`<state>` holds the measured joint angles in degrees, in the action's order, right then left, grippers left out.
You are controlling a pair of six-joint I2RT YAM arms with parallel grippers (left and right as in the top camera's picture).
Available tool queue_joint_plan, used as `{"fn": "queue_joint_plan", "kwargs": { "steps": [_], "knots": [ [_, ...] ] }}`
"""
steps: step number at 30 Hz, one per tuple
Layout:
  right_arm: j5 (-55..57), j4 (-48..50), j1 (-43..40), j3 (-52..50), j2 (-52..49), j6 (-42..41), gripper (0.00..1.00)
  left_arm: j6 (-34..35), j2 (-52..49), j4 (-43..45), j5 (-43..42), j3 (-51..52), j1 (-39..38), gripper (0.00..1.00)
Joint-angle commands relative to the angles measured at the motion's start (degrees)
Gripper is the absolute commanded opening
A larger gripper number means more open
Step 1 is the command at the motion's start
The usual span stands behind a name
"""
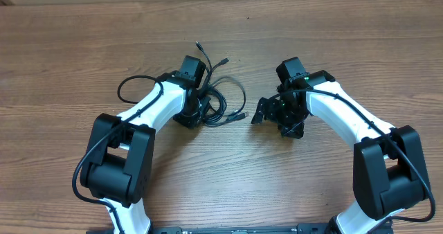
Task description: Untangle cables
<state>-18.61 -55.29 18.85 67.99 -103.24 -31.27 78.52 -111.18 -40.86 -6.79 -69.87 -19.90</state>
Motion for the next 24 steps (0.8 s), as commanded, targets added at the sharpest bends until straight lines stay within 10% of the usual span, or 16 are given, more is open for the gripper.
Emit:
{"fn": "queue_joint_plan", "kwargs": {
  "steps": [1, 11, 24],
  "knots": [
    [0.57, -0.22, 0.26, -0.11, 0.76, 0.31, 0.93, -9.31, -0.61, -1.16, 3.21, 2.05, 0.11, 0.04],
    [-4.74, 0.92, 0.26, -0.09, 0.76, 1.75, 0.93, -48.17, 4.96, -7.54, 3.74, -3.87, 4.13, 0.04],
    [-7.30, 9.51, 4.92, -0.11, 0.74, -5.31, 0.93, -47.01, 10.82, -9.75, -11.58, -6.16, 4.15, 0.04]
  ]
}}
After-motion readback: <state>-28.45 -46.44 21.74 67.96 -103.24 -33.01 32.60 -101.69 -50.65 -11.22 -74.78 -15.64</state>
